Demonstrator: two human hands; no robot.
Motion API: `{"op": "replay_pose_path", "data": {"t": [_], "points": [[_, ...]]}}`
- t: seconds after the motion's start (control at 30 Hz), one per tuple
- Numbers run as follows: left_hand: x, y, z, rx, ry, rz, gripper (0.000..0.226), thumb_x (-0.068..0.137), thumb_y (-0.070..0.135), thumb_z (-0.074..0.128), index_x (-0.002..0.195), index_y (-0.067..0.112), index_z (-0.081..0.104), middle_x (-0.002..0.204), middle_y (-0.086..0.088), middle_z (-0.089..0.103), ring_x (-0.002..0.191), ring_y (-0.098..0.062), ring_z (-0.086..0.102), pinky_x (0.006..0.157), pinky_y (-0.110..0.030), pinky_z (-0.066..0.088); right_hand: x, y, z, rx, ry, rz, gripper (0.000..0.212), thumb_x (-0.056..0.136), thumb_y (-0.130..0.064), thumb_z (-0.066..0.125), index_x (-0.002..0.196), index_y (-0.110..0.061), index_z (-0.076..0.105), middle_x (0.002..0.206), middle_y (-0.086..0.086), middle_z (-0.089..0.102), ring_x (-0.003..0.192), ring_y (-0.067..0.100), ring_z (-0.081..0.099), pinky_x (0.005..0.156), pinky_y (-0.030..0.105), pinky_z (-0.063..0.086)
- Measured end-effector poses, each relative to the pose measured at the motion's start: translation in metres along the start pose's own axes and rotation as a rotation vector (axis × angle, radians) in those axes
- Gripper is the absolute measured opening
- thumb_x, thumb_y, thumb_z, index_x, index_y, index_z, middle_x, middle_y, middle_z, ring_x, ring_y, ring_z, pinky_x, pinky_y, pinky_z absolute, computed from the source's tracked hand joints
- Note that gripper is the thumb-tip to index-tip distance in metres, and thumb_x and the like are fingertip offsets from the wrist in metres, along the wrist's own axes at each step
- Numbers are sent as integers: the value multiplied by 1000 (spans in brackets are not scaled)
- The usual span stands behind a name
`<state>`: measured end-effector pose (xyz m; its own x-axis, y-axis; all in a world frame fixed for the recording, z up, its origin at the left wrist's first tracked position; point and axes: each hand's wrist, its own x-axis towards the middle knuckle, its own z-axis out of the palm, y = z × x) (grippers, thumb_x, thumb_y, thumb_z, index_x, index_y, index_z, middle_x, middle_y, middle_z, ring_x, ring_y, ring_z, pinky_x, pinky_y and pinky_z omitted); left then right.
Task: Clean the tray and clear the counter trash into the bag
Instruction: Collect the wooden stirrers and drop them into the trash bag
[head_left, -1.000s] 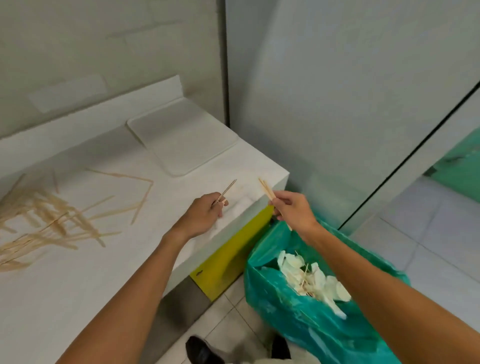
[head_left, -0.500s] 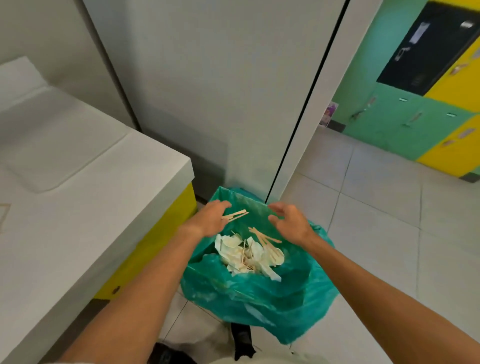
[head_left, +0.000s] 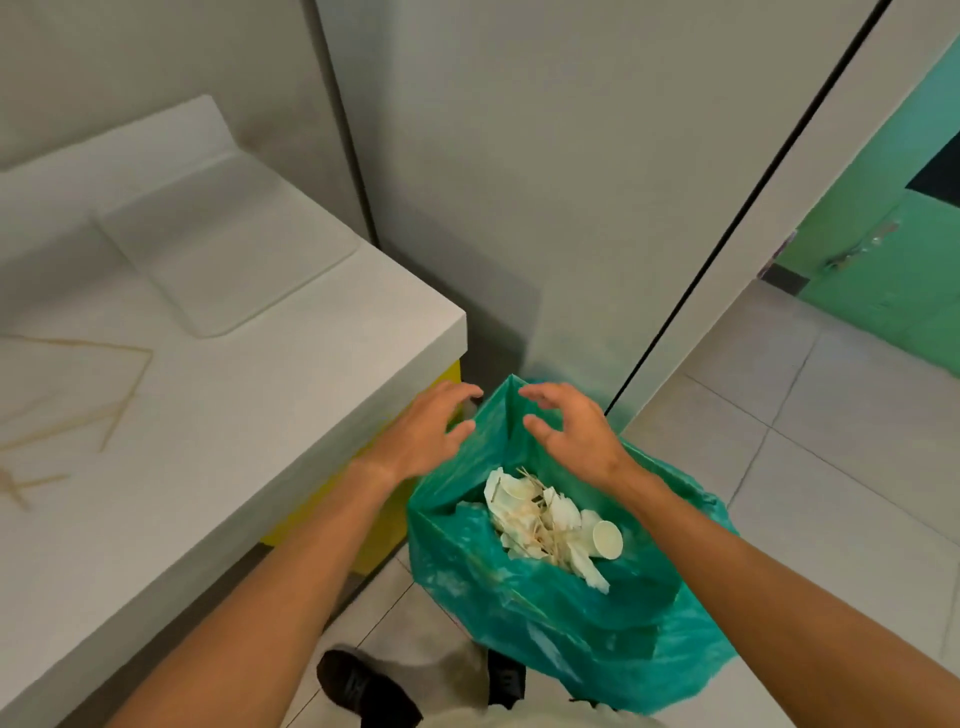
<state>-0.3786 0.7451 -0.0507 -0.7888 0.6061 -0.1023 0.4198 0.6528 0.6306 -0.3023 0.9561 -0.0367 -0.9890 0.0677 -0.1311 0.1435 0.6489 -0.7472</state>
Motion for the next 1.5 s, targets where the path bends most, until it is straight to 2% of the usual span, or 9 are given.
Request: {"op": "replay_pose_path", "data": {"t": [0.27, 0.4, 0.6, 0.7, 0.8, 1.0, 1.1, 1.3, 1.5], "points": [[-73, -46, -82, -83, 358, -174, 38, 96, 23, 59, 133, 28, 53, 126, 9, 54, 112, -6, 52, 97, -22, 42, 59, -95, 58, 61, -98, -287, 31, 94, -21, 62, 124, -30, 60, 124, -9, 56, 109, 6, 55, 96, 25, 45], [-128, -79, -119, -82, 497, -294, 35, 96, 20, 59, 130, 27, 55, 122, 12, 54, 107, -1, 52, 91, -9, 35, 73, -143, 102, 62, -192, -402, 31, 94, -17, 62, 124, -26, 61, 124, -6, 57, 105, 6, 56, 91, 10, 40], [-214, -149, -164, -48, 636, -464, 35, 95, 20, 61, 130, 24, 56, 122, 9, 55, 109, -5, 52, 94, -17, 39, 93, -222, 188, 42, -367, -501, 36, 93, -17, 64, 127, -23, 59, 128, -3, 54, 111, 11, 54, 96, 18, 41], [-246, -190, -187, -14, 628, -507, 36, 94, 20, 62, 129, 24, 56, 123, 8, 54, 115, -10, 51, 99, -25, 40, 108, -252, 231, -65, -457, -503, 47, 91, -17, 66, 136, -23, 53, 135, -3, 47, 118, 8, 50, 103, 22, 38], [-270, -230, -208, 77, 588, -549, 39, 93, 18, 63, 130, 25, 55, 125, 7, 53, 118, -13, 48, 100, -24, 37, 123, -271, 268, -222, -473, -479, 55, 89, -20, 66, 140, -27, 47, 141, 0, 41, 129, 20, 44, 111, 41, 35], [-307, -310, -262, 189, 469, -635, 50, 90, 13, 63, 135, 31, 49, 133, 4, 48, 123, -22, 44, 105, -40, 38, 154, -321, 322, -389, -347, -360, 66, 89, -37, 65, 148, -34, 35, 162, 7, 9, 149, 26, 7, 115, 48, 19], [-315, -333, -286, 200, 334, -658, 57, 89, 27, 67, 139, 39, 44, 145, 9, 38, 135, -21, 33, 112, -43, 26, 168, -341, 337, -430, -374, -268, 77, 86, -45, 67, 151, -36, 26, 163, 5, 3, 149, 26, 0, 116, 48, 14], [-311, -357, -313, 234, 162, -606, 70, 87, 36, 67, 147, 40, 32, 157, 7, 20, 145, -20, 15, 113, -44, 15, 175, -360, 360, -392, -295, -281, 68, 88, -41, 64, 148, -32, 34, 151, -4, 36, 141, 21, 27, 109, 40, 21], [-301, -373, -316, 175, 246, -564, 61, 87, 36, 66, 143, 37, 40, 148, 9, 30, 136, -18, 24, 105, -37, 19, 177, -375, 377, -276, -269, -361, 40, 87, -22, 67, 125, -29, 57, 112, -11, 63, 107, 11, 57, 89, 31, 24]]}}
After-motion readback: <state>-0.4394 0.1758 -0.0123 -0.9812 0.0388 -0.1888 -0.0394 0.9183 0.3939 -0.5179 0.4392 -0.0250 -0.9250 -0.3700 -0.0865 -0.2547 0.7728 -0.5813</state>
